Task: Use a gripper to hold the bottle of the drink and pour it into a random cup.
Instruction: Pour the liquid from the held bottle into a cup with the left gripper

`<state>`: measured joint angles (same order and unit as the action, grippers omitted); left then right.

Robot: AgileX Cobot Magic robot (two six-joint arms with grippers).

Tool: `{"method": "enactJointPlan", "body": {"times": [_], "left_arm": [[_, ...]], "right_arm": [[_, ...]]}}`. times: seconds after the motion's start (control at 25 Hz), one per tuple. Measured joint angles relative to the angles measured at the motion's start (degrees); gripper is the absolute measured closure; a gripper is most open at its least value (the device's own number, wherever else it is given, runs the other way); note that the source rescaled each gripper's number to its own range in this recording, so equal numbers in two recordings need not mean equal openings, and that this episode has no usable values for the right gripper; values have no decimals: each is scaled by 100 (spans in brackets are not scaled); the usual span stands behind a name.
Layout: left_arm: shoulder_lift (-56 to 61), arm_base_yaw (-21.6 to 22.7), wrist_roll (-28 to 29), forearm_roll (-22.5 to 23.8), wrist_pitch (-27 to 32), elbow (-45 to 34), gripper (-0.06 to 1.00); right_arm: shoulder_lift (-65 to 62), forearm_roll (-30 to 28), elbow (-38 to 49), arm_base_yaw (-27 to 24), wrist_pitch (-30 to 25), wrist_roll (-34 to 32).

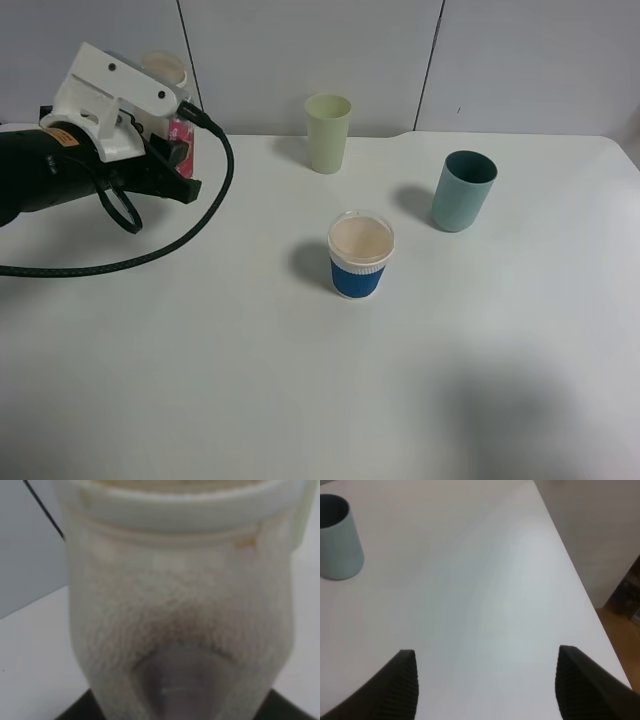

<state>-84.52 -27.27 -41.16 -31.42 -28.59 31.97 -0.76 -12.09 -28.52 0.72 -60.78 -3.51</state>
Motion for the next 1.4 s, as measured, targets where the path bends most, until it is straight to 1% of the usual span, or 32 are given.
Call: {"method": "enactJointPlan", "body": {"times": [0.12,0.24,0.36,0.4,0.68,0.8,1.04,1.12,1.24,1.32,1.4], "left_arm": [[25,-376,-1134,-1085,7,106,90],[29,-728,-2218,-1962,-38,220,90],[29,-1037,-2985,-2620,-153,320,90],[29,-1129,-3163,-2800,-191,356,90],[29,-1588,-4353,-3750,-412,563,90],[29,-1749,-4851,-4051,-613,568,90],[29,-2014,-5506,-4580,-881,571,90],[-25,-2103,-5688,-4838,-1015,654,90],[-214,-2205,-6132,-5227,-1167,900,90],[-355,-2263,-6423,-5368,-1178,1036,90],[-491,-2316,-6641,-5415,-1207,1129,90]], "right_arm": [[0,0,0,0,0,0],[0,0,0,0,0,0],[0,0,0,0,0,0],[0,0,0,0,0,0],[0,0,0,0,0,0],[0,0,0,0,0,0],[0,0,0,0,0,0],[0,0,0,0,0,0],[0,0,0,0,0,0],[0,0,0,0,0,0],[0,0,0,0,0,0]]}}
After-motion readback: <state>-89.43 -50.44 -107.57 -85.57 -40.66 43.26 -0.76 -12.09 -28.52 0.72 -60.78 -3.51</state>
